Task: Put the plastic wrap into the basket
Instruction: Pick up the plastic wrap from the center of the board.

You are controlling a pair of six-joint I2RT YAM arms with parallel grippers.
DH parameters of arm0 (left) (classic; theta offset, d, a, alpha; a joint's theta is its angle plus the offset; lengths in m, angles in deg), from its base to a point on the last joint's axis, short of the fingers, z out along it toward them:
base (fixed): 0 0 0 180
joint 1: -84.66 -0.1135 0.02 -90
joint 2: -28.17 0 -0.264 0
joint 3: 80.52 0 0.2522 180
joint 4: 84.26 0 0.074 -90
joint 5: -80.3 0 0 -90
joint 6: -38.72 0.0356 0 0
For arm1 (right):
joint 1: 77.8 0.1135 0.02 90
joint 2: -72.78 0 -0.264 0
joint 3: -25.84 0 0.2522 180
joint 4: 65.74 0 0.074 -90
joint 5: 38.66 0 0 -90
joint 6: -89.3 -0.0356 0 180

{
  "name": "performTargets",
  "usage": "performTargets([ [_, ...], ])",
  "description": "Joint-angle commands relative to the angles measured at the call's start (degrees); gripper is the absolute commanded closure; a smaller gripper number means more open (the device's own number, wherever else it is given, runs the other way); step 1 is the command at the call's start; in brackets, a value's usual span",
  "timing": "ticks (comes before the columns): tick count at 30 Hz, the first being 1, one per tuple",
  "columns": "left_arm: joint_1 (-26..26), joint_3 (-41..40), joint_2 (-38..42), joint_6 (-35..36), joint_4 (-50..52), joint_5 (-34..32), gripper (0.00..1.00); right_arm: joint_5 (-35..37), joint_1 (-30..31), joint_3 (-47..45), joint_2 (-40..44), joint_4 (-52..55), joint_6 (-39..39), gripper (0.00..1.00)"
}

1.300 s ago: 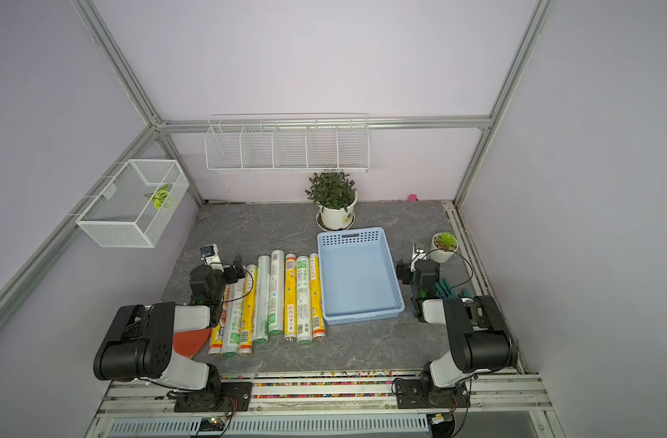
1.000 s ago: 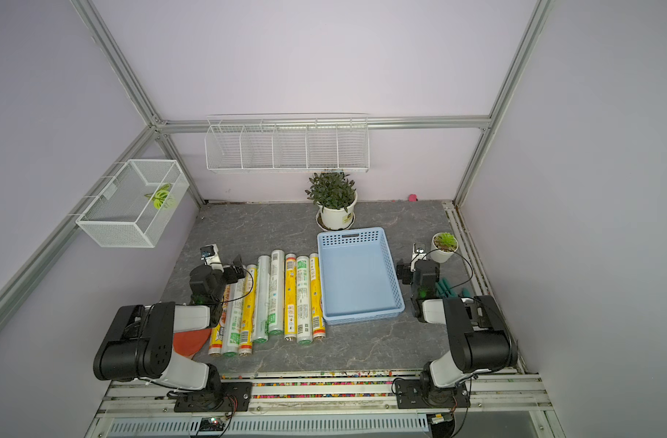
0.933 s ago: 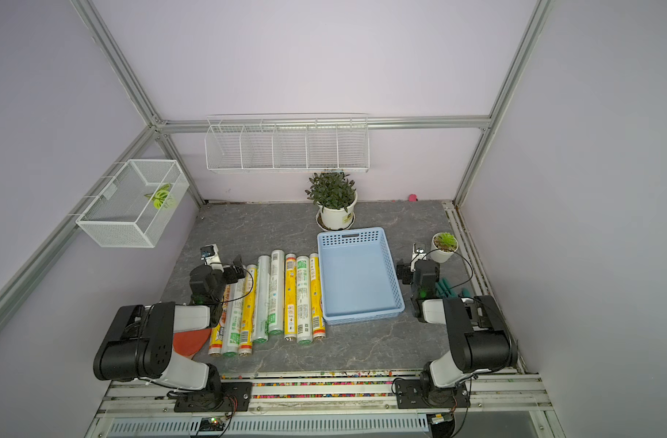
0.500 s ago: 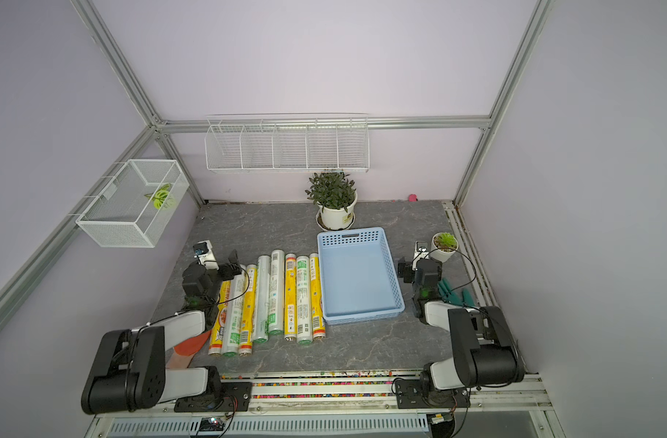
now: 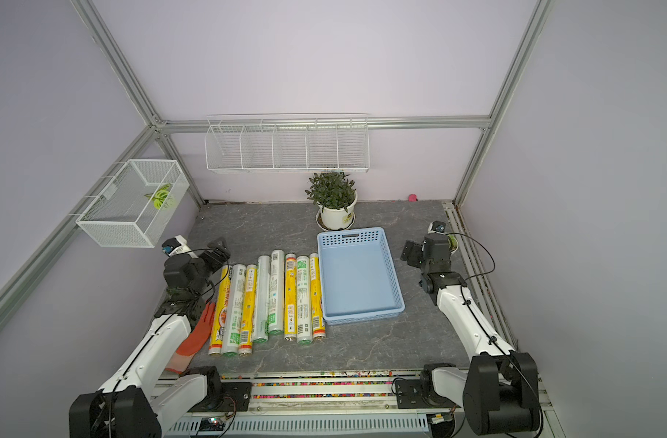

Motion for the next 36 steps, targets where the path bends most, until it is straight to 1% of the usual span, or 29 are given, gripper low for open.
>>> performTargets([
  [1, 1.5, 3.4, -3.6, -4.1, 4.6, 19.0, 0.06, -16.5, 0.0, 0.9, -0.4, 7.7, -2.4, 0.05],
  [2, 2.9, 5.2, -4.8, -3.7, 7.3, 19.6, 0.07, -18.2, 0.0, 1.0, -0.8, 7.8, -3.2, 0.06],
  [3, 5.3, 6.9, -5.9, -2.1, 10.4, 19.2, 0.08, -19.5, 0.0, 1.2, -1.2, 8.1, -4.0, 0.07],
  [6, 12.6, 11.9, -8.6, 2.0, 18.2, 15.9, 0.09, -23.1, 0.3, 1.6, -2.3, 8.0, -5.4, 0.10],
  [8, 16.5, 13.8, -10.4, 2.6, 21.4, 14.3, 0.12, -23.1, 1.0, 2.5, -3.0, 9.3, -5.4, 0.11],
  [10, 19.9, 16.4, -12.7, 2.4, 25.2, 12.8, 0.18, -22.9, 1.5, 3.9, -3.9, 11.3, -5.2, 0.13],
  [15, 28.0, 22.2, -18.7, 0.2, 33.7, 9.5, 0.27, -20.8, 5.0, 6.7, -6.0, 15.3, -5.8, 0.17],
  [17, 29.9, 23.6, -20.9, -1.5, 35.9, 9.0, 0.32, -19.5, 6.9, 8.0, -7.2, 17.0, -5.9, 0.20],
  [19, 31.6, 25.2, -23.0, -2.4, 37.5, 9.6, 0.37, -17.3, 8.6, 9.7, -8.6, 19.7, -6.1, 0.20],
  [21, 33.5, 26.9, -24.8, -3.0, 38.8, 9.9, 0.40, -15.4, 10.1, 10.8, -9.5, 21.2, -6.0, 0.22],
  [23, 35.4, 28.3, -26.3, -3.4, 39.0, 10.3, 0.42, -14.7, 11.4, 10.5, -9.7, 20.7, -6.4, 0.23],
  [24, 36.2, 28.8, -27.0, -4.0, 39.0, 10.7, 0.44, -15.5, 12.1, 10.0, -9.6, 19.8, -6.7, 0.23],
  [27, 38.1, 30.6, -30.2, -5.4, 38.5, 12.6, 0.45, -16.8, 14.0, 9.7, -9.6, 18.6, -7.8, 0.25],
  [32, 40.1, 33.4, -35.6, -7.6, 40.0, 10.4, 0.50, -17.3, 16.6, 9.5, -10.3, 17.2, -8.6, 0.25],
  [36, 40.8, 35.3, -38.3, -9.2, 42.0, 7.3, 0.50, -17.0, 17.5, 10.2, -11.7, 17.6, -9.2, 0.25],
])
